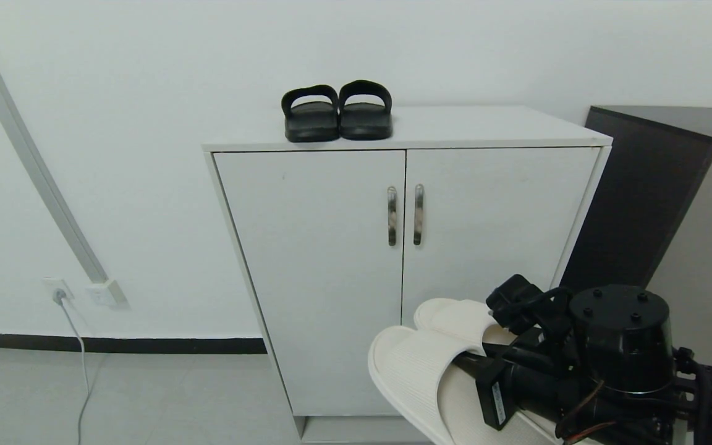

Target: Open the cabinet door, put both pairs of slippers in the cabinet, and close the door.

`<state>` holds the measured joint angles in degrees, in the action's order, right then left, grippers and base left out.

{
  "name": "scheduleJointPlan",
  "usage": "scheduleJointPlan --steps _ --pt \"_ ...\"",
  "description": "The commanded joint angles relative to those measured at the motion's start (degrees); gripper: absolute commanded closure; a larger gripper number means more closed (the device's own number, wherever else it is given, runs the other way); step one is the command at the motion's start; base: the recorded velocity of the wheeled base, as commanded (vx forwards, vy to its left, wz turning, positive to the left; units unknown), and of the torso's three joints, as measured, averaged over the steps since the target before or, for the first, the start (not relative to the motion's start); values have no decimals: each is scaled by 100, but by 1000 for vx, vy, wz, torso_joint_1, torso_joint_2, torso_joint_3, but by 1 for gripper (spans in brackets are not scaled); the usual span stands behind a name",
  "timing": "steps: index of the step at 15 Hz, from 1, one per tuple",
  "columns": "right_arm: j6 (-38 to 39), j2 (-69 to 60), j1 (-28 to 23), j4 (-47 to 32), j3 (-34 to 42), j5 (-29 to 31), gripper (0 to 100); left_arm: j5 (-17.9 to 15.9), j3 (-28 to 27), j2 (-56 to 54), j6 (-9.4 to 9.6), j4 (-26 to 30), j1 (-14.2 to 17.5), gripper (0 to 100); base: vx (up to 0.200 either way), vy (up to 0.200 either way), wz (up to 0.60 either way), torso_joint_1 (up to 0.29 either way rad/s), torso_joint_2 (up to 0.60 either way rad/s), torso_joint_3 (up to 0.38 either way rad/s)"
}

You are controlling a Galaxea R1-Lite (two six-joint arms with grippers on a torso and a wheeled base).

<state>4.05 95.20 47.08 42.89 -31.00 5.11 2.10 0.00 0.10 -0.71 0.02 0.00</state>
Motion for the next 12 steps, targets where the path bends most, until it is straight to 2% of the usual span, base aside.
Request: scheduleJointPlan --steps 1,3,8,9,10,11,12 --pt "0 8 3 0 24 -1 100 1 0 -1 0 -2 0 0 0 0 0 -41 437 383" --pt "0 17 12 0 77 -1 100 1 0 -1 -8 6 0 0 0 0 0 -17 344 298" --pt "-18 78 -15 53 68 -1 100 -8 -9 8 88 15 0 0 0 0 0 0 0 0" --pt "-97 96 -15 88 77 -1 100 -8 -18 61 141 15 0 0 0 0 0 0 0 0" --pt "-194 96 -15 159 103 -1 100 -8 -44 324 317 6 -26 0 0 0 0 -17 95 100" --pt "-194 78 -15 229 147 -1 100 -95 -457 764 290 -55 -44 0 0 0 0 -17 129 134" --pt "-203 69 -15 308 226 -19 100 -394 -1257 1300 -44 -55 -35 0 0 0 0 -12 71 71"
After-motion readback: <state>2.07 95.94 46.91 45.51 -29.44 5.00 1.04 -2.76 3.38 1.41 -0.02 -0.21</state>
